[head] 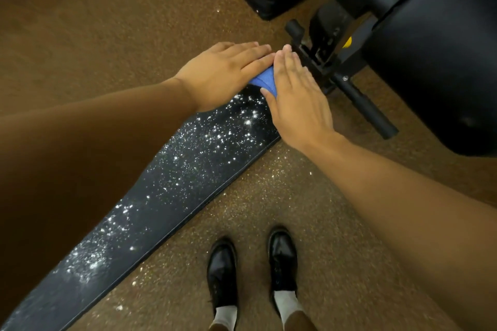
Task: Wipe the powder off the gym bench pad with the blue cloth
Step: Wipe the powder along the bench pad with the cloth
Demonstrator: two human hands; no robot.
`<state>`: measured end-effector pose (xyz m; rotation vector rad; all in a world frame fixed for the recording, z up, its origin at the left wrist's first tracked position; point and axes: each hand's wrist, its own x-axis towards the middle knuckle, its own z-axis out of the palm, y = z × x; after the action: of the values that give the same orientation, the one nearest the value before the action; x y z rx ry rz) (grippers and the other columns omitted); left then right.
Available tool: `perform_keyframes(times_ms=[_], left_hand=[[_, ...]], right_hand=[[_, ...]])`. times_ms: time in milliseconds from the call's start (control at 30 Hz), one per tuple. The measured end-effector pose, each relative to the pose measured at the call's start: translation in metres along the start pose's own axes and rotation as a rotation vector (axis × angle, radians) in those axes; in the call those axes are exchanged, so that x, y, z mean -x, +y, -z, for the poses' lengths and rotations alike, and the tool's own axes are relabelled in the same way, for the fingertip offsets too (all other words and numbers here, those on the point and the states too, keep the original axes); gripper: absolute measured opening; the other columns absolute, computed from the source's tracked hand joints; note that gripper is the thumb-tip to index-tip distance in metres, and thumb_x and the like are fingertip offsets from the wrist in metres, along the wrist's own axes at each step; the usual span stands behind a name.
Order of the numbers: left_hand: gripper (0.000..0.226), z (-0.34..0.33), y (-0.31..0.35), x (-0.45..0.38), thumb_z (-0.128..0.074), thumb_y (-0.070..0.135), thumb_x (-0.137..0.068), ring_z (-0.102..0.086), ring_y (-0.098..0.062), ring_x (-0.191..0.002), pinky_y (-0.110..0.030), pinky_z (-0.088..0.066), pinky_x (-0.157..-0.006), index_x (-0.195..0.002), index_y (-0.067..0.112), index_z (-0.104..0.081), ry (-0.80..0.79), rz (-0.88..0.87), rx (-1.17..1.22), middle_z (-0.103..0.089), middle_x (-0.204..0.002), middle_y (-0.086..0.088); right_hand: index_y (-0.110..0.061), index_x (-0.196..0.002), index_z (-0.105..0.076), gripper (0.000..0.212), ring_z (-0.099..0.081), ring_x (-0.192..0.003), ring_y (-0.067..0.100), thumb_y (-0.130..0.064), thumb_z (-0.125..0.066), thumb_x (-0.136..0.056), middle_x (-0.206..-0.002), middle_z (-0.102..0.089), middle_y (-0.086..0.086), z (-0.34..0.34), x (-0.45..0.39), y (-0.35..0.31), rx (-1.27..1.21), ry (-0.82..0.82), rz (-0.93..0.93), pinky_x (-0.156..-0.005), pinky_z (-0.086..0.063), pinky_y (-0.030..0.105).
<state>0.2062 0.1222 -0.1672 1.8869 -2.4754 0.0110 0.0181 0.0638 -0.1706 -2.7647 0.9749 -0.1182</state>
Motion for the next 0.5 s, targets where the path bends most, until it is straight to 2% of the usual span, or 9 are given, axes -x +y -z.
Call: perform_keyframes(times_ms=[100, 167, 267, 300, 367, 500], left_hand=[[0.073, -0.028, 0.004, -0.001, -0.050, 0.000, -0.092, -0.020, -0.032, -0.148, -0.049, -0.021, -0.116, -0.155, 0.017, -0.019, -0.093, 0.170, 0.033, -0.019, -0.162, -0.013], [0.074, -0.042, 0.002, -0.001, -0.047, 0.003, -0.091, -0.008, -0.029, -0.151, -0.047, -0.011, -0.120, -0.156, 0.017, -0.015, -0.175, 0.212, 0.119, -0.010, -0.164, -0.011], [0.072, -0.056, -0.001, 0.004, -0.034, 0.029, -0.089, 0.001, -0.027, -0.151, -0.046, -0.001, -0.122, -0.156, 0.013, -0.012, -0.269, 0.174, 0.245, -0.005, -0.164, -0.011], [0.078, -0.058, -0.002, 0.005, -0.023, 0.040, -0.085, 0.002, -0.026, -0.151, -0.045, 0.002, -0.122, -0.156, 0.013, -0.010, -0.276, 0.174, 0.261, -0.004, -0.164, -0.010], [0.086, -0.061, -0.001, 0.007, -0.008, 0.049, -0.079, 0.005, -0.025, -0.151, -0.045, 0.005, -0.122, -0.157, 0.012, -0.008, -0.265, 0.179, 0.263, -0.001, -0.164, -0.010], [0.075, -0.070, 0.005, 0.010, -0.004, 0.048, -0.091, 0.007, -0.026, -0.151, -0.045, 0.006, -0.121, -0.156, 0.010, -0.005, -0.203, 0.198, 0.213, 0.002, -0.164, -0.011]], right_hand=[[-0.001, -0.153, -0.007, 0.064, -0.008, -0.150, 0.027, -0.035, -0.030, -0.105, -0.162, -0.008, 0.018, -0.027, -0.009, 0.001, 0.046, -0.024, -0.008, -0.121, -0.010, 0.039], [-0.002, -0.153, -0.004, 0.062, -0.005, -0.150, 0.026, -0.033, -0.029, -0.105, -0.163, -0.005, 0.016, -0.043, -0.011, 0.002, 0.074, -0.063, 0.004, -0.121, -0.007, 0.039], [-0.003, -0.154, -0.002, 0.062, -0.001, -0.151, 0.026, -0.030, -0.029, -0.104, -0.163, -0.001, 0.015, -0.062, -0.007, -0.001, 0.070, -0.119, 0.057, -0.121, -0.004, 0.041], [-0.003, -0.153, -0.002, 0.063, 0.000, -0.151, 0.026, -0.031, -0.030, -0.104, -0.163, -0.001, 0.015, -0.065, -0.006, -0.002, 0.034, -0.124, 0.057, -0.122, -0.004, 0.041], [-0.003, -0.154, -0.002, 0.064, 0.001, -0.151, 0.024, -0.035, -0.027, -0.103, -0.163, -0.001, 0.014, -0.067, -0.006, -0.003, -0.037, -0.120, 0.032, -0.122, -0.002, 0.041], [-0.004, -0.154, -0.002, 0.068, 0.003, -0.151, 0.022, -0.041, -0.013, -0.097, -0.163, 0.000, 0.012, -0.071, -0.006, -0.003, -0.039, -0.116, 0.012, -0.122, 0.000, 0.042]])
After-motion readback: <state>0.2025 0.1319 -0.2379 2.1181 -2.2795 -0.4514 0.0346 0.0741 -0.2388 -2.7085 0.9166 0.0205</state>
